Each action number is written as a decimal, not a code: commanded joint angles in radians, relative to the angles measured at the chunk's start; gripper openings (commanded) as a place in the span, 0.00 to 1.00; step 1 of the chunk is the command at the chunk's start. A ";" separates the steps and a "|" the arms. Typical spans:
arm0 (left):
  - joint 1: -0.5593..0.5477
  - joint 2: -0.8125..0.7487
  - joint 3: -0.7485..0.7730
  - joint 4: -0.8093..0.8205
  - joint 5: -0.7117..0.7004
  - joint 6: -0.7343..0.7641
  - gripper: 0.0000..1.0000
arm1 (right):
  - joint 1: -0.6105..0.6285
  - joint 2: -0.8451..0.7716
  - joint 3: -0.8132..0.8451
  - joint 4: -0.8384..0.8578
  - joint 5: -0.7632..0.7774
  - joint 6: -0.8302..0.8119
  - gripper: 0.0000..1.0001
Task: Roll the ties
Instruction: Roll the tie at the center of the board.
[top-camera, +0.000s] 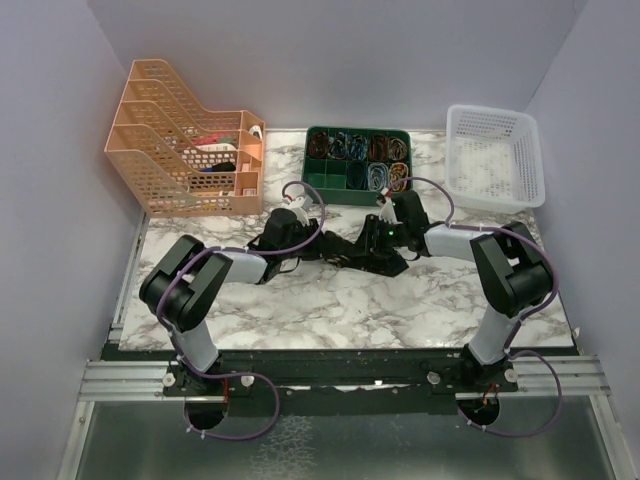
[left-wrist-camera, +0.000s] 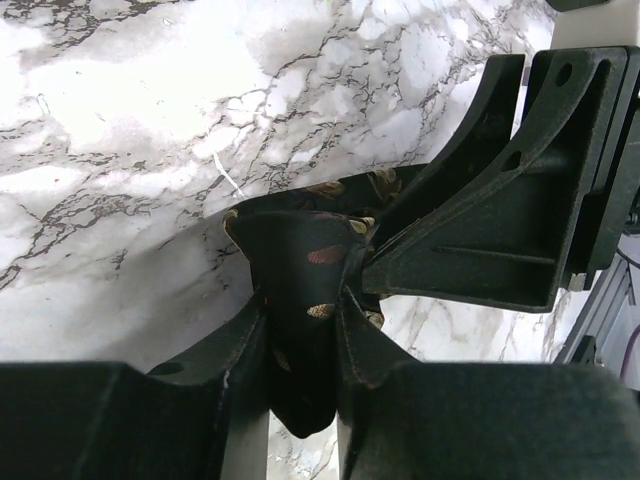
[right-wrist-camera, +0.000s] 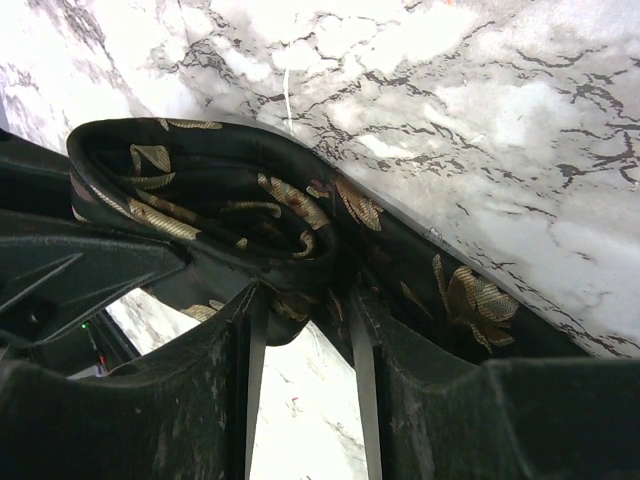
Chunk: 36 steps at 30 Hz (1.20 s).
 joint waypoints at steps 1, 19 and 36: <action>-0.002 0.004 0.000 -0.008 0.008 0.021 0.17 | -0.014 0.014 0.002 -0.035 0.019 -0.033 0.45; -0.080 -0.089 0.185 -0.530 -0.322 0.226 0.00 | -0.067 -0.145 0.018 -0.166 0.122 -0.112 0.56; -0.211 -0.053 0.374 -0.746 -0.578 0.277 0.00 | -0.132 -0.125 0.016 -0.252 0.280 -0.226 0.58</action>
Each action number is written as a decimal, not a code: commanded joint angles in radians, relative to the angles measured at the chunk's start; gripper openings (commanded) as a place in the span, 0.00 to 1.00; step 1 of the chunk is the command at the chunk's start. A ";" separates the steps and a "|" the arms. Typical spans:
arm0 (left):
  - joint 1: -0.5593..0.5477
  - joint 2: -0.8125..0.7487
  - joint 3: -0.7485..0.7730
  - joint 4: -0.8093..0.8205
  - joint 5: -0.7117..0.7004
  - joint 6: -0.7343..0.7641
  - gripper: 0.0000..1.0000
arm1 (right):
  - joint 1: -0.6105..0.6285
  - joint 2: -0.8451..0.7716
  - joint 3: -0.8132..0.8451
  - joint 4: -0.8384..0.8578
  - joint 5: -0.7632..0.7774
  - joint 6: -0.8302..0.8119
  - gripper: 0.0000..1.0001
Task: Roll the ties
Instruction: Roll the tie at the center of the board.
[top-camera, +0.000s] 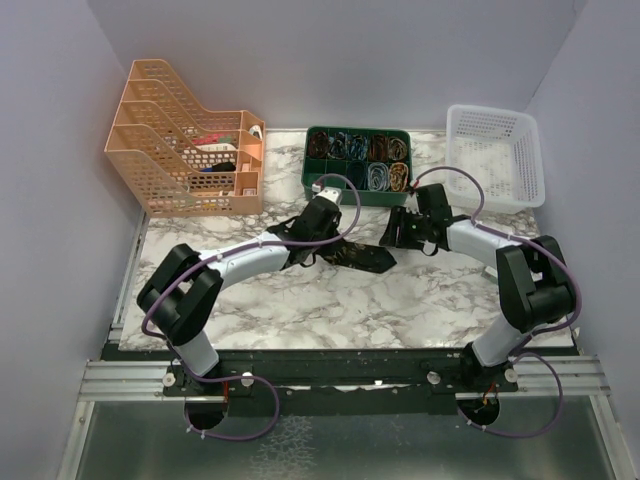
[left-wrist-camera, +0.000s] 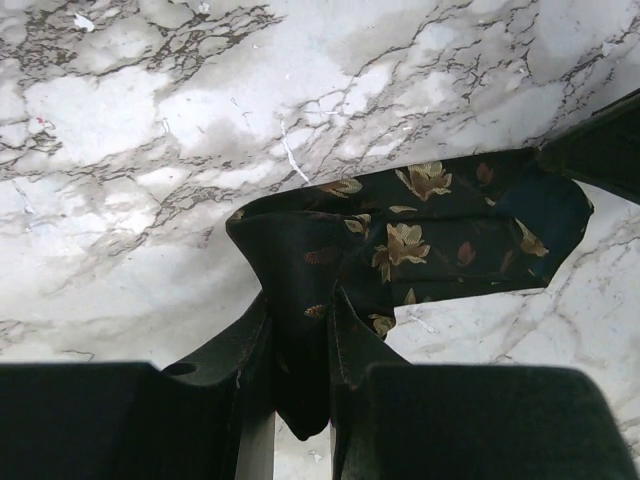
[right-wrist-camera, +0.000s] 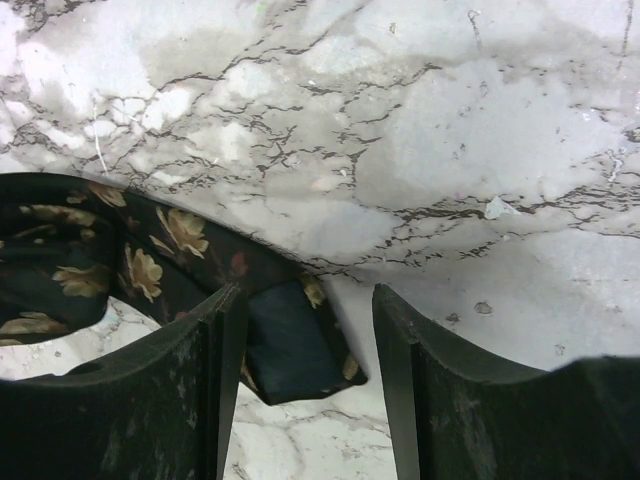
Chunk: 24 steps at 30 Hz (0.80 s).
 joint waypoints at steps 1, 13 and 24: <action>-0.018 0.019 0.044 -0.055 -0.095 0.013 0.00 | -0.009 0.023 0.018 -0.055 0.016 -0.067 0.58; -0.084 0.089 0.136 -0.130 -0.211 0.005 0.00 | -0.011 0.051 -0.040 -0.018 -0.089 -0.035 0.55; -0.169 0.129 0.229 -0.187 -0.367 0.016 0.00 | -0.011 0.025 -0.132 0.072 -0.206 0.018 0.53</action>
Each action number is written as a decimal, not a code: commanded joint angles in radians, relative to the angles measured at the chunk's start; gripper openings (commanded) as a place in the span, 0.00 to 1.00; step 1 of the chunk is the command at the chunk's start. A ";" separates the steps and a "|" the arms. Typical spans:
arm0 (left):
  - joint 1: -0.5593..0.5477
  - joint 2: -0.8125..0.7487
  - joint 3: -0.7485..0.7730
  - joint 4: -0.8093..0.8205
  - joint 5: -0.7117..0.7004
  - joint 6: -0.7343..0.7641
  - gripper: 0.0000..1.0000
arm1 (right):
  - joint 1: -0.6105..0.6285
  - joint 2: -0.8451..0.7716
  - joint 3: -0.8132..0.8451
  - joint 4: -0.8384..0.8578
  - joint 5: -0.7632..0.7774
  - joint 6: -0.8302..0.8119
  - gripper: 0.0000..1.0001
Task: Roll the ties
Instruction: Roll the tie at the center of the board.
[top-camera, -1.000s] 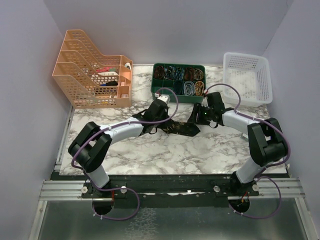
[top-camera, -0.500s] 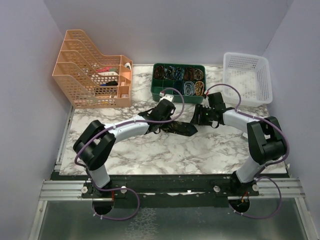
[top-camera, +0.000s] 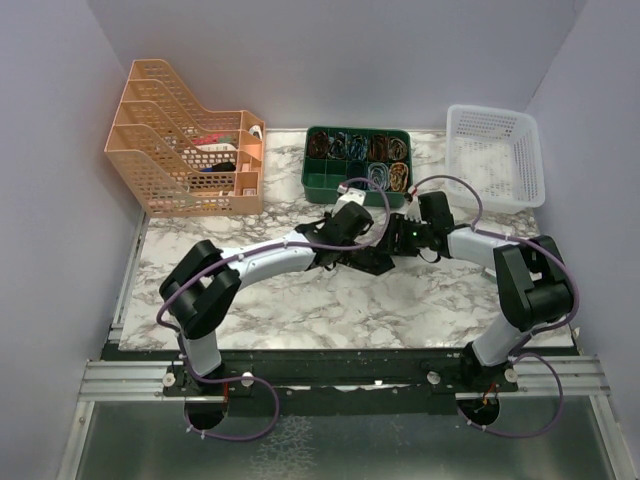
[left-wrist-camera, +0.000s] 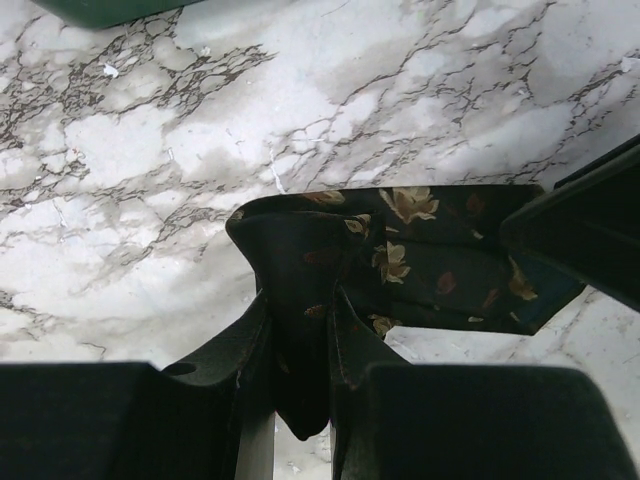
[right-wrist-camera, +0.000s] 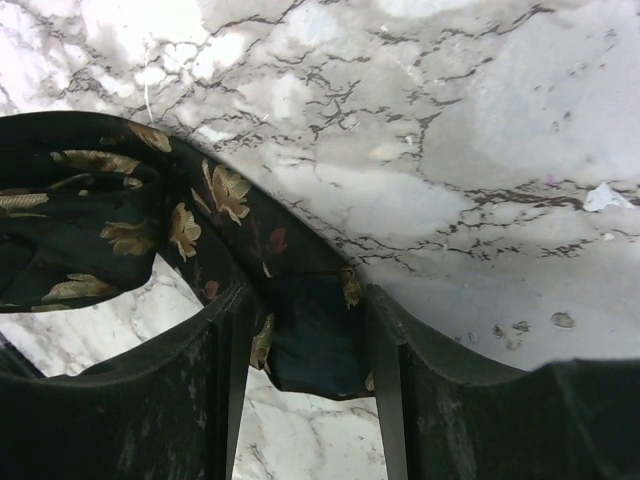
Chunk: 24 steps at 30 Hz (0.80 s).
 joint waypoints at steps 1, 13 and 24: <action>-0.049 0.036 0.060 -0.046 -0.120 0.015 0.00 | -0.001 0.014 -0.057 -0.026 -0.051 0.023 0.53; -0.139 0.133 0.126 -0.118 -0.302 0.089 0.00 | -0.001 -0.007 -0.092 0.011 -0.058 0.067 0.53; -0.139 0.149 0.145 -0.138 -0.346 0.153 0.00 | 0.000 0.007 -0.086 0.014 -0.087 0.063 0.53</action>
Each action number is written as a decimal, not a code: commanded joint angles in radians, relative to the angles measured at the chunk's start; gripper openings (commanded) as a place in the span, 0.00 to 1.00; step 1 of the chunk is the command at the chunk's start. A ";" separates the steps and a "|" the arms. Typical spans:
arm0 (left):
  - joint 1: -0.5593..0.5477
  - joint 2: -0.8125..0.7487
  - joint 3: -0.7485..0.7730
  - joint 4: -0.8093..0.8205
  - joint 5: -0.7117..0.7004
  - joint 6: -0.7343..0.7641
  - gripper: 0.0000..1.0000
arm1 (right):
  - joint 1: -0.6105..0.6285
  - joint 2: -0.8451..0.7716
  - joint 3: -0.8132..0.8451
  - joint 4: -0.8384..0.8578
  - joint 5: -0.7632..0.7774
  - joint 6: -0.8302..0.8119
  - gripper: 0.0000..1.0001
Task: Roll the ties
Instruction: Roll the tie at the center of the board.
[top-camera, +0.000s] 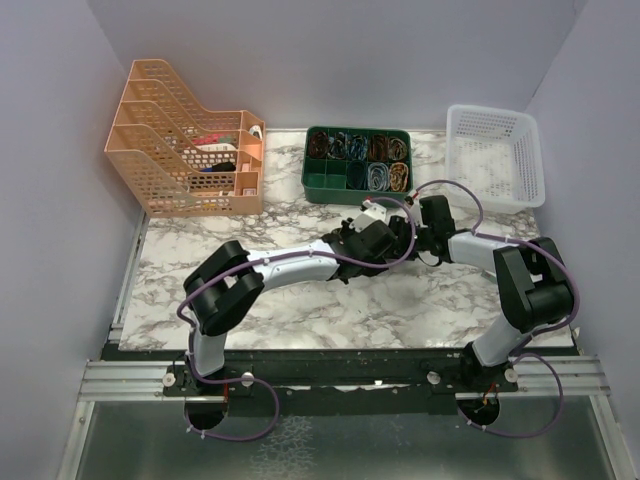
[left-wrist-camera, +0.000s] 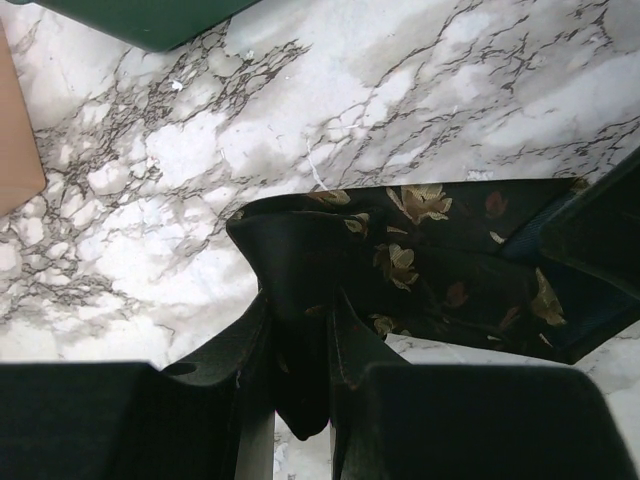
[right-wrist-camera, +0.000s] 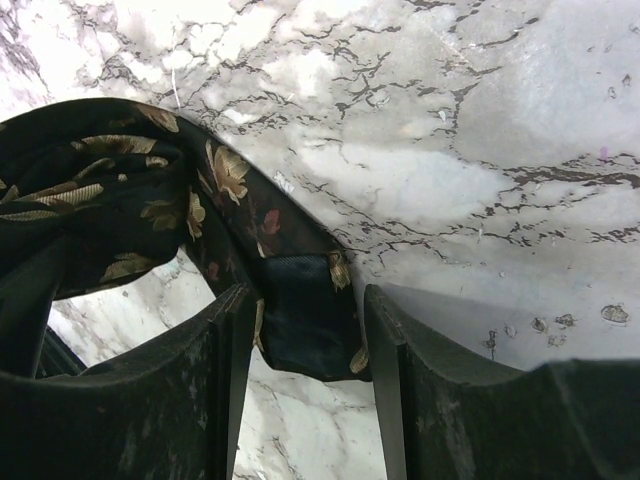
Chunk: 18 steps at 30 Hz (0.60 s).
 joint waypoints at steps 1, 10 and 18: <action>-0.004 0.037 0.037 -0.028 -0.058 0.043 0.00 | 0.003 0.025 -0.027 -0.063 -0.023 -0.003 0.53; -0.035 0.126 0.063 -0.030 -0.066 0.030 0.02 | 0.002 -0.016 -0.060 -0.018 0.016 0.063 0.53; -0.042 0.143 0.076 -0.029 0.002 -0.016 0.17 | -0.052 -0.108 -0.132 0.016 0.137 0.184 0.58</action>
